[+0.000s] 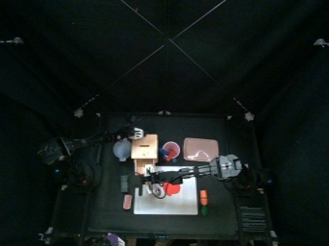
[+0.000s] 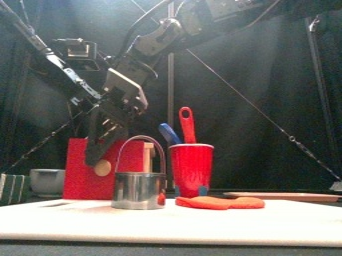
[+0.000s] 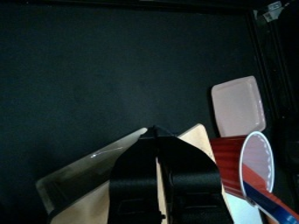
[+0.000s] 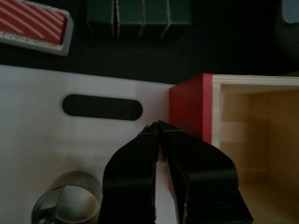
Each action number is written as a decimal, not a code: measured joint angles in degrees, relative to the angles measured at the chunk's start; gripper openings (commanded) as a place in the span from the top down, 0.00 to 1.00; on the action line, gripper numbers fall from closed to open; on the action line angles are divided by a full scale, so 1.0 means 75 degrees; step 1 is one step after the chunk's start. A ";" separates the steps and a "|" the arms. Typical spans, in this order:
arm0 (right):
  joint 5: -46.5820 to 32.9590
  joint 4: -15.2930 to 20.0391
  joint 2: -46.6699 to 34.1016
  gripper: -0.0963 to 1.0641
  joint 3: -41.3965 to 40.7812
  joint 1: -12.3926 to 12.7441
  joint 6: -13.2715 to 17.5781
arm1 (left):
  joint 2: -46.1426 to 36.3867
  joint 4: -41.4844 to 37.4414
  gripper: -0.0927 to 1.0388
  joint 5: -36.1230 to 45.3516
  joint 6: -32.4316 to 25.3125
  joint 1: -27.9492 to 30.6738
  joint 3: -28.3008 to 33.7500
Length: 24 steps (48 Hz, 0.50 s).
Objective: Get the cutter from the drawer then cut the dough then place the extra dough in the bowl
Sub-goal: Shut the drawer
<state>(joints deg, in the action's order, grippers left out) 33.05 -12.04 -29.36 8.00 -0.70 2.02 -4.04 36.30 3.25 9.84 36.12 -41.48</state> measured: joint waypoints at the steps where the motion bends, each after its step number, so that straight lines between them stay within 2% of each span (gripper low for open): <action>1: -0.0035 0.0000 0.0000 0.50 0.0012 0.0023 0.0012 | 0.0000 0.0000 0.70 0.0000 0.0000 0.0000 0.0000; 24: -0.0176 -0.0258 -0.0445 0.50 0.0738 0.0551 -0.0012 | 0.0000 0.0000 0.70 0.0023 0.0000 0.0023 -0.0012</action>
